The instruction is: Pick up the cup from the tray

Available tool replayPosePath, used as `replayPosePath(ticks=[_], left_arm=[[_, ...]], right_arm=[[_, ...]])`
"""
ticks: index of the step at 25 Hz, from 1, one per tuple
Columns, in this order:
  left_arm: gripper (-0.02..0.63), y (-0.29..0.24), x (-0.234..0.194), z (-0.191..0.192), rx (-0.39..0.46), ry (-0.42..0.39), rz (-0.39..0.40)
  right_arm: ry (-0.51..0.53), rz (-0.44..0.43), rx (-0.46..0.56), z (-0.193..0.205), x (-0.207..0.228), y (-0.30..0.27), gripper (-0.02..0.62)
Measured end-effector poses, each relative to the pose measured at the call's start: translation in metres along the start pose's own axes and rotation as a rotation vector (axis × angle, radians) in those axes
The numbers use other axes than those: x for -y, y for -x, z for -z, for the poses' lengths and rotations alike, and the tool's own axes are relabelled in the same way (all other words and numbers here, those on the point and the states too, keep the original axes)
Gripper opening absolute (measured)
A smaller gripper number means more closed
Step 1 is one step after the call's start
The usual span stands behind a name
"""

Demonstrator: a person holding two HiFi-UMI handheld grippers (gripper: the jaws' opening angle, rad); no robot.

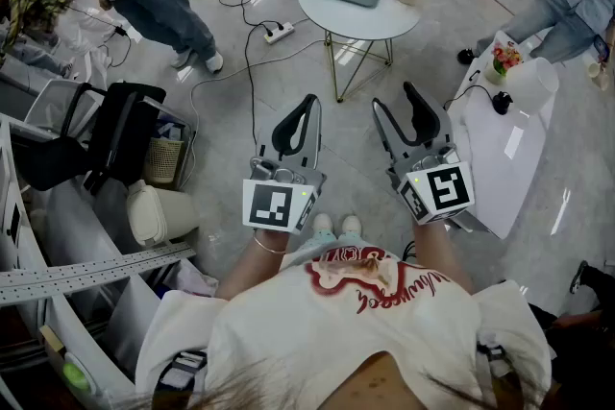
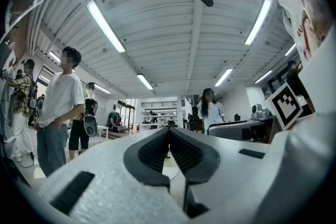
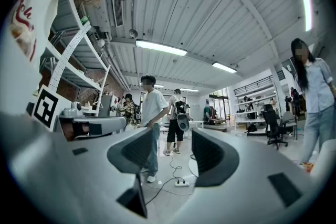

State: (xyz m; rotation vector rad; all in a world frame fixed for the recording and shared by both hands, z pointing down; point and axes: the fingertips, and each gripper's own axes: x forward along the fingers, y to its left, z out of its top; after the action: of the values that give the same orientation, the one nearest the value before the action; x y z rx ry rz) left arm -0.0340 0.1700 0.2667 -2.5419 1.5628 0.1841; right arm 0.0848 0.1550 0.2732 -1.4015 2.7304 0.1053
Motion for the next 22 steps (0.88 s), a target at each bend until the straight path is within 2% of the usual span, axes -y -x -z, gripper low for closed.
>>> replayPosePath(ticks=[10,22], left_arm=[[0.014,-0.001,-0.002,0.001,-0.003,0.001,-0.012],[0.014,-0.018,0.003,0.009,-0.010,0.009,-0.034]], right_arm=[[-0.005,0.003,-0.001,0.001,0.003,-0.001,0.238],[-0.032,-0.013,0.018,0.002,0.025,-0.003,0.238]])
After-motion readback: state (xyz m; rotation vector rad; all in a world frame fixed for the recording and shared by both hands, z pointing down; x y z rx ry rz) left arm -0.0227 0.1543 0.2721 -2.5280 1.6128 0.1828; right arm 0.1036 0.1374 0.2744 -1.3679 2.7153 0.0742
